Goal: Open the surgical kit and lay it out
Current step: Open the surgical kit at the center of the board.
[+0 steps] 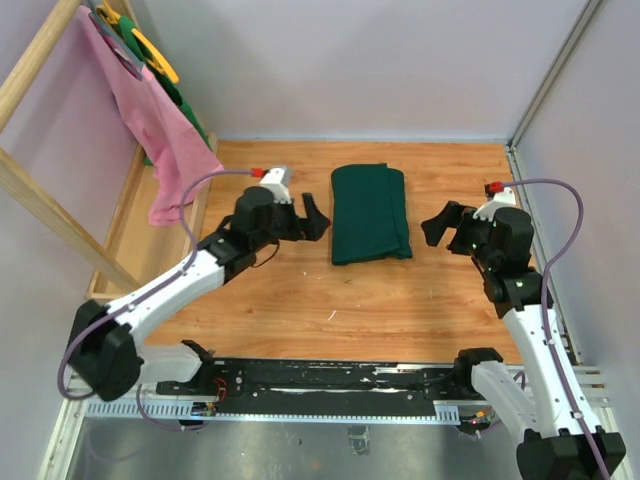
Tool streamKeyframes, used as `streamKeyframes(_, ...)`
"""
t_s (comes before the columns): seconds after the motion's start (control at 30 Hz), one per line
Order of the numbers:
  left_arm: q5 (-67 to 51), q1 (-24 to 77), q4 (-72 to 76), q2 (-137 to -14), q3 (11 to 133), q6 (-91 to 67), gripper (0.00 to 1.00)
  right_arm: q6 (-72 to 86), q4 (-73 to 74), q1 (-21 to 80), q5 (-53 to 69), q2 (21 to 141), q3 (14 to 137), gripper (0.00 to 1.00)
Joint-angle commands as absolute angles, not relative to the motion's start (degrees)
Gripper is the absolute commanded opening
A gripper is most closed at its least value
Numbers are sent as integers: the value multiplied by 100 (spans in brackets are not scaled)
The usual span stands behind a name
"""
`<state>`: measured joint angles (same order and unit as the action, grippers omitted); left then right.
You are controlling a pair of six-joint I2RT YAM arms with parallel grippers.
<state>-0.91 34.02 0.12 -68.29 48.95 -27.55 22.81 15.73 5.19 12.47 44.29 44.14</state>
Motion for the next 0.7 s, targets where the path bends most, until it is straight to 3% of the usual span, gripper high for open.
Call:
streamKeyframes(0.0, 607, 4323, -715, -7958, 6144, -2458, 99, 2346, 1889, 386, 177, 4557, 4498, 98)
streamKeyframes(0.1, 1233, 4865, -1357, -9059, 7317, -2354, 99, 2349, 2469, 164, -336, 4774, 4703, 98)
streamKeyframes(0.3, 1807, 5455, -2055, -11000, 9284, -2258, 96, 2381, 2376, -456, 243, 4991, 4519, 98)
streamKeyframes(0.53, 2555, 5921, -2892, -12445, 10750, -2102, 82, 2386, 2286, -728, 861, 5403, 4472, 99)
streamKeyframes(0.67, 2843, 6041, -3184, -12836, 11094, -2062, 68, 2407, 2190, -738, 996, 5505, 4395, 100)
